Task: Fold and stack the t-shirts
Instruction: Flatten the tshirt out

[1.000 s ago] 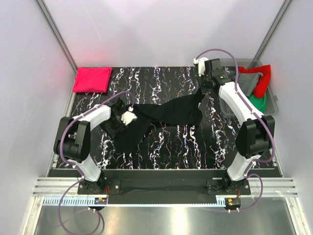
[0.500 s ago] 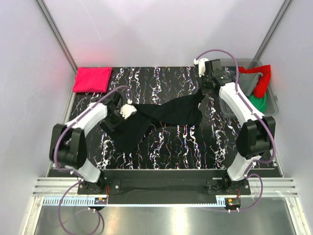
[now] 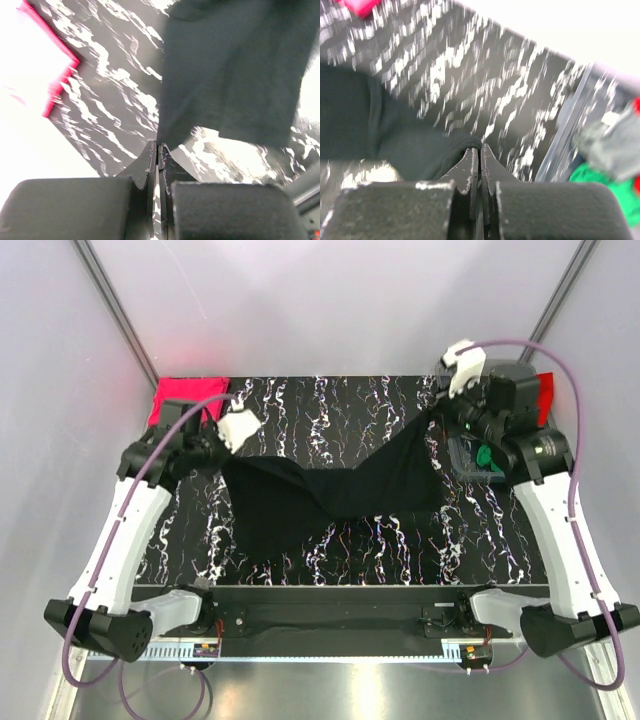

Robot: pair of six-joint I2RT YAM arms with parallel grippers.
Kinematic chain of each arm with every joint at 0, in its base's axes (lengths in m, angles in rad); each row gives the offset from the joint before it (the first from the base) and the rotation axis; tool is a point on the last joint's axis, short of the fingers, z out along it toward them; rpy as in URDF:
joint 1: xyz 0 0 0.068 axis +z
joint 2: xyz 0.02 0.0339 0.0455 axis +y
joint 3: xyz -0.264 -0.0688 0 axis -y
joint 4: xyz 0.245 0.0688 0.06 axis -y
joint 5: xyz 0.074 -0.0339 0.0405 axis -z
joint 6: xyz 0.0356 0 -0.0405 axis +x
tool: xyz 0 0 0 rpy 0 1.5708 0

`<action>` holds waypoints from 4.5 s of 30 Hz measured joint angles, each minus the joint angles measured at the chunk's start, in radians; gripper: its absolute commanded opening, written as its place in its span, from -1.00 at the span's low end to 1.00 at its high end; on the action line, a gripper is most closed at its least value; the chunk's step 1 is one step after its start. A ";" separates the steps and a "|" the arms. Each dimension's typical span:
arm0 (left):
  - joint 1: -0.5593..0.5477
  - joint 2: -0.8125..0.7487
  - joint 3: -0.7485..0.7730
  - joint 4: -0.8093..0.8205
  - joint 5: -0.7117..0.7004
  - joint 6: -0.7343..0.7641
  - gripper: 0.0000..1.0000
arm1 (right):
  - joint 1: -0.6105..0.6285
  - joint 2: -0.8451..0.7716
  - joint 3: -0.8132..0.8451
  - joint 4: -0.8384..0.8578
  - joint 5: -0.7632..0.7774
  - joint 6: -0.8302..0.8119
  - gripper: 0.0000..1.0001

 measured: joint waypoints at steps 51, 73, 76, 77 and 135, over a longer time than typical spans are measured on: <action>-0.027 0.401 0.146 0.037 -0.092 -0.106 -1.00 | -0.225 0.969 0.312 -0.095 -0.310 -0.320 0.44; -0.027 0.416 0.175 0.025 -0.100 -0.099 -1.00 | -0.214 0.999 0.399 -0.253 -0.407 -0.312 -1.00; -0.027 0.330 0.180 0.023 -0.098 -0.090 -1.00 | -0.213 0.824 0.385 -0.287 -0.456 -0.291 -1.00; -0.027 0.291 0.184 0.023 -0.095 -0.085 -1.00 | -0.211 0.739 0.385 -0.297 -0.476 -0.276 -1.00; -0.066 0.486 0.216 0.211 -0.222 -0.087 -1.00 | -0.230 0.184 -0.653 0.121 -0.287 -1.494 -0.08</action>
